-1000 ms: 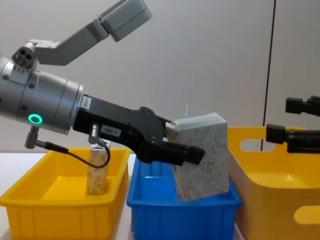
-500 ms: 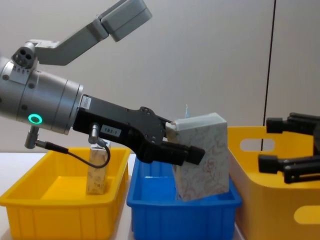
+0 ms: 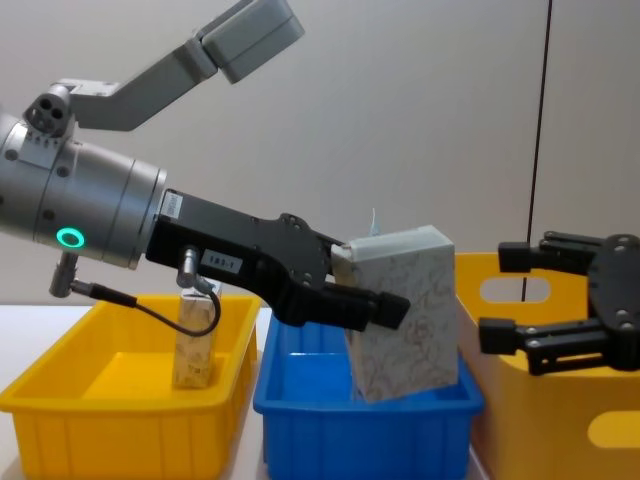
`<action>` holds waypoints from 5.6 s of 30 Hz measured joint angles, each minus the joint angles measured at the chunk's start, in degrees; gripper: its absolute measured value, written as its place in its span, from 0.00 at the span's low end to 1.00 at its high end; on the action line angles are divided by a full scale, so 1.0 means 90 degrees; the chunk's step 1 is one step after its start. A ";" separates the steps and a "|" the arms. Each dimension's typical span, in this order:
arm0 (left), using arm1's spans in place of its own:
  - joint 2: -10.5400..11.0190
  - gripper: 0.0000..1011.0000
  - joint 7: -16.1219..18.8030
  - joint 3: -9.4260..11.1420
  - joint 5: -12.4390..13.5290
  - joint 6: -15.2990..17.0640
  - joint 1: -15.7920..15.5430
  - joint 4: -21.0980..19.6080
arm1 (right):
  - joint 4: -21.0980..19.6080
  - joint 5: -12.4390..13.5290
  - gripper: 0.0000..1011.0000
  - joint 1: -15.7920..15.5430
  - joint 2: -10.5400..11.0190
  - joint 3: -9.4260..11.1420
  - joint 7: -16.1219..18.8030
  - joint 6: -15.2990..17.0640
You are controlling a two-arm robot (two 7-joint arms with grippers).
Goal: Bimanual collaborative sorting of washing and personal care products
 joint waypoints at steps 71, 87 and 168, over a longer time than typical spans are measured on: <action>0.0000 0.39 0.0000 0.0000 0.0000 0.0000 0.0000 0.0000 | 0.1799 -0.0387 0.82 0.1722 -0.0834 -0.1290 0.0662 0.0296; -0.0001 0.39 -0.0012 0.0001 0.0000 0.0000 0.0000 0.0000 | 0.1818 -0.0347 0.43 0.1783 -0.0821 -0.1343 0.0757 0.0392; 0.0239 0.99 0.0494 -0.0412 -0.0560 0.0357 0.0494 -0.0314 | -0.0078 0.0299 0.37 0.0041 0.0031 -0.0067 -0.1912 0.0914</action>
